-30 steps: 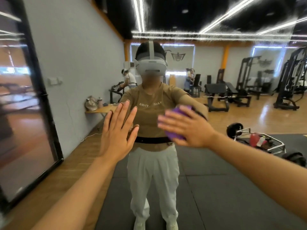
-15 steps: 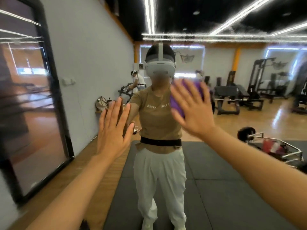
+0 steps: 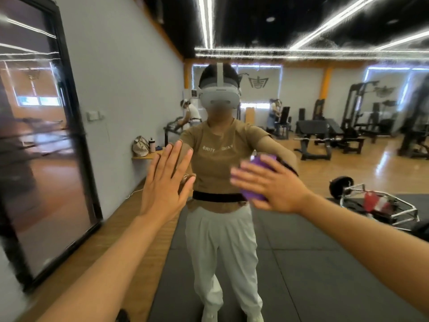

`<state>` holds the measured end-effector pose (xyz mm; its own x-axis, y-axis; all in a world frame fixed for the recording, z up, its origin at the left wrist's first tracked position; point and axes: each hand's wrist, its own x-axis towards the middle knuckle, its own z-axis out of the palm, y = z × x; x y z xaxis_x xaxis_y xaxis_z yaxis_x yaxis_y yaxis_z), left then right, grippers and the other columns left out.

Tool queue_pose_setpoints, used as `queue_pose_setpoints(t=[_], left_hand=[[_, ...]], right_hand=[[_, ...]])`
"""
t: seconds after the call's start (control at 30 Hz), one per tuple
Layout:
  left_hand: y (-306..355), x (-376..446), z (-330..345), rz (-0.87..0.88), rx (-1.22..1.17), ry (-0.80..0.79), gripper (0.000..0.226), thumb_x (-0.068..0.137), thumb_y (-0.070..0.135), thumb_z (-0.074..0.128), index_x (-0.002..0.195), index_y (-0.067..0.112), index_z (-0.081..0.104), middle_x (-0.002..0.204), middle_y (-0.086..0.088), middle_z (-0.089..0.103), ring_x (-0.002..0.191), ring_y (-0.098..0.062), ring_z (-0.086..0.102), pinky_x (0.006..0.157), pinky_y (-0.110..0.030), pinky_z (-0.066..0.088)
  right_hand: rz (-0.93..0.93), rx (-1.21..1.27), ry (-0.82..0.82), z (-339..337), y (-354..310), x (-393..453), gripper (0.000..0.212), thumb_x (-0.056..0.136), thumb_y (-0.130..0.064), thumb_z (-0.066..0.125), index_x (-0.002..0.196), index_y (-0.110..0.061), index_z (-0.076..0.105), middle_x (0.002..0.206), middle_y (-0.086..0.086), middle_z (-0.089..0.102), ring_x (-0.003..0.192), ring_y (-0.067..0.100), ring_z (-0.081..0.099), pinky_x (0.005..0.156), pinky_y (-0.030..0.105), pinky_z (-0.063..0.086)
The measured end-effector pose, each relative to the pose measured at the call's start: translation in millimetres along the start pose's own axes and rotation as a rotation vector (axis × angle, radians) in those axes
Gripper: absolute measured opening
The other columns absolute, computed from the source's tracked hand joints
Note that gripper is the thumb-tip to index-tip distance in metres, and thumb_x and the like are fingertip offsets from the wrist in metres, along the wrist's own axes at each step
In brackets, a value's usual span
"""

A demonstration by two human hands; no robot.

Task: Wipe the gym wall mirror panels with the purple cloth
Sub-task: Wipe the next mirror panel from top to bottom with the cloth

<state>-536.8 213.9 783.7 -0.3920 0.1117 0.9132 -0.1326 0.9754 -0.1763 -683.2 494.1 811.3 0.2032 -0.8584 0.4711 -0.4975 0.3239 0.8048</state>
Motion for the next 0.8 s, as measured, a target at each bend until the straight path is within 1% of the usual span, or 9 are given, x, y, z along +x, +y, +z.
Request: queue_pose_setpoints(t=[0.13, 0.23, 0.33, 0.4, 0.5, 0.6, 0.67, 0.73, 0.8], left_hand=[[-3, -3, -2, -0.032, -0.013, 0.004, 0.063, 0.104, 0.041, 0.038, 0.160, 0.016, 0.022, 0.168, -0.008, 0.008, 0.156, -0.020, 0.001, 0.127, -0.041, 0.002], [-10, -5, -6, -0.037, -0.026, 0.006, 0.063, 0.103, 0.038, 0.039, 0.160, 0.014, 0.023, 0.168, -0.009, 0.009, 0.156, -0.019, 0.001, 0.126, -0.037, -0.001], [-21, -2, -12, -0.058, -0.054, 0.022, 0.064, 0.102, 0.038, 0.041, 0.160, 0.014, 0.025, 0.168, -0.006, 0.004, 0.156, -0.021, 0.001, 0.126, -0.034, -0.005], [-30, 1, -15, -0.110, -0.060, 0.019, 0.065, 0.102, 0.039, 0.041, 0.160, 0.015, 0.023, 0.168, -0.005, 0.002, 0.156, -0.025, 0.005, 0.126, -0.036, -0.006], [-41, 1, -15, -0.077, -0.032, -0.010, 0.066, 0.103, 0.041, 0.038, 0.160, 0.014, 0.023, 0.169, -0.008, 0.005, 0.156, -0.027, 0.008, 0.126, -0.039, -0.004], [-45, 0, -13, -0.047, -0.021, -0.019, 0.065, 0.104, 0.042, 0.036, 0.161, 0.014, 0.020, 0.169, -0.009, 0.004, 0.156, -0.024, 0.003, 0.126, -0.041, -0.003], [-45, -1, -9, -0.042, -0.016, -0.017, 0.065, 0.105, 0.042, 0.032, 0.162, 0.016, 0.013, 0.169, -0.007, -0.001, 0.156, -0.021, -0.003, 0.126, -0.041, -0.005], [-46, -2, -6, -0.028, 0.005, -0.038, 0.064, 0.107, 0.045, 0.023, 0.162, 0.019, 0.003, 0.169, -0.005, -0.007, 0.156, -0.021, -0.007, 0.125, -0.042, -0.007], [-49, -3, -4, -0.006, 0.018, -0.062, 0.063, 0.108, 0.047, 0.015, 0.162, 0.020, -0.002, 0.169, -0.005, -0.011, 0.156, -0.022, -0.009, 0.125, -0.044, -0.008]], right_hand=[[0.395, -0.006, 0.158, -39, 76, 65, 0.061, 0.105, -0.049, 0.032, 0.160, -0.022, 0.029, 0.166, 0.002, 0.027, 0.154, 0.024, 0.022, 0.124, 0.049, 0.011], [0.664, 0.055, 0.221, -60, 115, 97, 0.065, 0.105, -0.053, 0.026, 0.160, -0.019, 0.026, 0.167, 0.005, 0.022, 0.155, 0.026, 0.017, 0.124, 0.047, 0.006], [0.847, 0.062, 0.283, -59, 110, 111, 0.064, 0.106, -0.051, 0.023, 0.161, -0.018, 0.023, 0.168, 0.005, 0.019, 0.156, 0.025, 0.012, 0.125, 0.046, 0.003], [0.872, 0.068, 0.329, -50, 81, 111, 0.062, 0.107, -0.048, 0.022, 0.160, -0.016, 0.025, 0.167, 0.006, 0.022, 0.155, 0.027, 0.016, 0.125, 0.048, 0.005], [0.658, 0.041, 0.248, -22, 12, 89, 0.060, 0.107, -0.047, 0.020, 0.159, -0.018, 0.029, 0.166, 0.006, 0.027, 0.153, 0.028, 0.021, 0.123, 0.053, 0.012], [0.289, 0.018, 0.071, 12, -69, 46, 0.060, 0.104, -0.047, 0.033, 0.160, -0.024, 0.028, 0.167, -0.001, 0.021, 0.156, 0.024, 0.014, 0.125, 0.051, 0.002], [0.048, -0.085, -0.050, 30, -111, 17, 0.065, 0.101, -0.048, 0.038, 0.161, -0.025, 0.024, 0.168, -0.005, 0.015, 0.157, 0.022, 0.005, 0.125, 0.050, -0.007], [-0.059, -0.156, -0.104, 40, -127, 2, 0.068, 0.102, -0.050, 0.035, 0.162, -0.025, 0.016, 0.169, -0.006, 0.007, 0.157, 0.021, 0.000, 0.125, 0.049, -0.011], [-0.128, -0.178, -0.108, 39, -119, 3, 0.069, 0.102, -0.051, 0.036, 0.162, -0.025, 0.014, 0.169, -0.007, 0.007, 0.157, 0.020, -0.001, 0.125, 0.048, -0.011]])
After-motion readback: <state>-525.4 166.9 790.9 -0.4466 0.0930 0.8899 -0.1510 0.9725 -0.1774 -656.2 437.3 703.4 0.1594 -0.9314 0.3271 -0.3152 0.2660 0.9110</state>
